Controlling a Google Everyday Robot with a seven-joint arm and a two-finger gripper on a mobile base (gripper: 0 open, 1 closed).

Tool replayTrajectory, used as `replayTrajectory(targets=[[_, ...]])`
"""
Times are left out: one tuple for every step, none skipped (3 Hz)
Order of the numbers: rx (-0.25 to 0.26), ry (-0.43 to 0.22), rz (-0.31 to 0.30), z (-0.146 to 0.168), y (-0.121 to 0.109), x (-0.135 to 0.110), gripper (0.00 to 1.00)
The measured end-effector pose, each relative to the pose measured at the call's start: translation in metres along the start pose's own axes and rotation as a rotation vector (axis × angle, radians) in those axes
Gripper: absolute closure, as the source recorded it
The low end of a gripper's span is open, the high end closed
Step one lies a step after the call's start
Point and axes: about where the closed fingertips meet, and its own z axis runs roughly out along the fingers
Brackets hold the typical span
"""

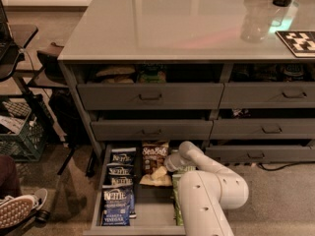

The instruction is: Pick brown chip bag from bottom drawer and place on counter

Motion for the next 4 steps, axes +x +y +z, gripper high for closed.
replayTrajectory(targets=[[0.000,0.000,0.000,0.0000,0.0000,0.0000,0.26],[0.000,0.000,0.000,0.0001,0.0000,0.0000,0.49],[0.000,0.000,0.000,0.0001,0.0001,0.0001,0.72],[0.000,0.000,0.000,0.0001,0.0001,0.0001,0.95]])
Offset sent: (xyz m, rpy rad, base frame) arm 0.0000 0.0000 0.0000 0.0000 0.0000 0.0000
